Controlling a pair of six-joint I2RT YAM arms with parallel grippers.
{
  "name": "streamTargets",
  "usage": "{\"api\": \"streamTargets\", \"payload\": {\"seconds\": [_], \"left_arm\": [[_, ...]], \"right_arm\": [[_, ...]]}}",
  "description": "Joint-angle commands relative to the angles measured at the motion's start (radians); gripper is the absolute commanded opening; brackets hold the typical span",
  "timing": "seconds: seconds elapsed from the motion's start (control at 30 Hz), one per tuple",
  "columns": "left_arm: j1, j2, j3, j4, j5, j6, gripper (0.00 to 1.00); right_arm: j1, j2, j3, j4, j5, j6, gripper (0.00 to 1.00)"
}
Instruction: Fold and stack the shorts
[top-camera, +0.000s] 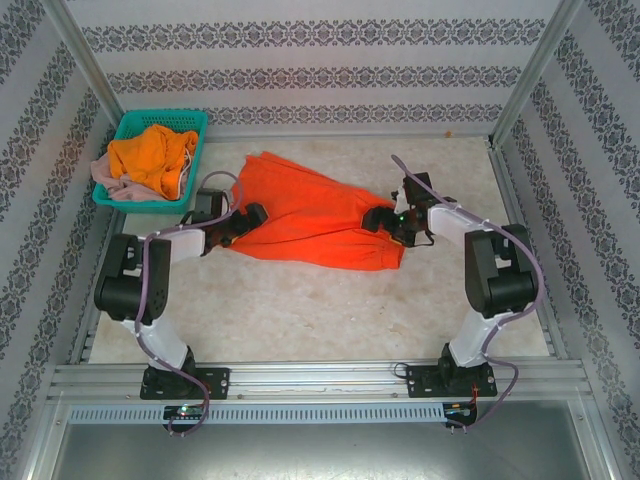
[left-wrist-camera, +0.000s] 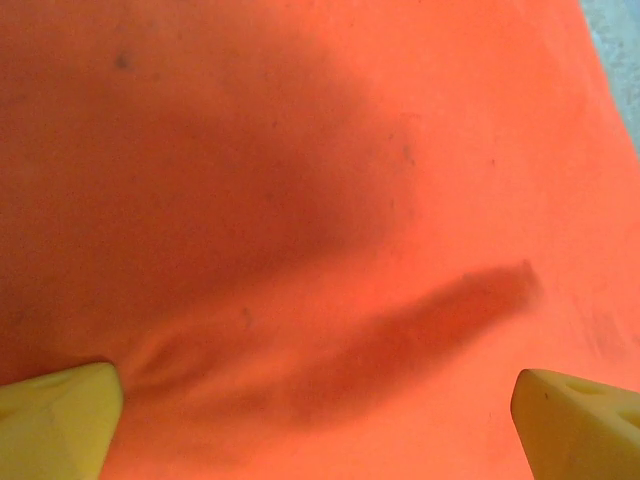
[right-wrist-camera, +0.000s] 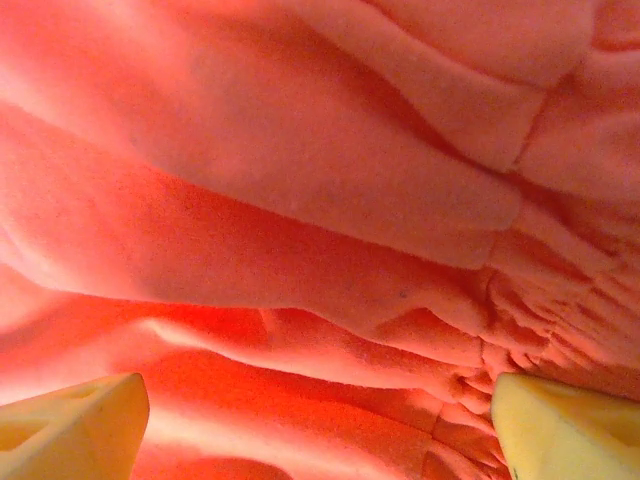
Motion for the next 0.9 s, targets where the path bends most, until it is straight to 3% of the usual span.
{"api": "streamTargets", "payload": {"seconds": [0.0,0.1,0.2,0.43,0.57,0.87], "left_arm": [[-0.011,-0.084,-0.120,0.013,-0.070,-0.044,1.00],[-0.033,-0.190,-0.238,0.020,-0.116,-0.069,1.00],[-0.049,-0.301,-0.328,0.008,-0.132,-0.092,1.00],[-0.051,-0.534,-0.321,-0.106,-0.124,-0.069,1.00],[-0.051,-0.538,-0.284,-0.130,-0.124,-0.054,1.00],[-0.051,-0.409,-0.274,-0.062,-0.112,-0.054,1.00]], "right_arm": [[-0.005,0.074,0.092,-0.057,0.038,-0.078,0.91],[-0.006,0.115,0.200,-0.094,0.009,-0.114,0.91],[-0.006,0.060,0.249,-0.134,0.016,-0.125,0.91],[-0.035,-0.226,0.062,-0.087,0.111,-0.045,0.93],[-0.027,-0.199,0.057,-0.176,0.142,-0.063,0.95],[-0.006,-0.018,0.057,-0.166,0.144,-0.041,0.97]]}}
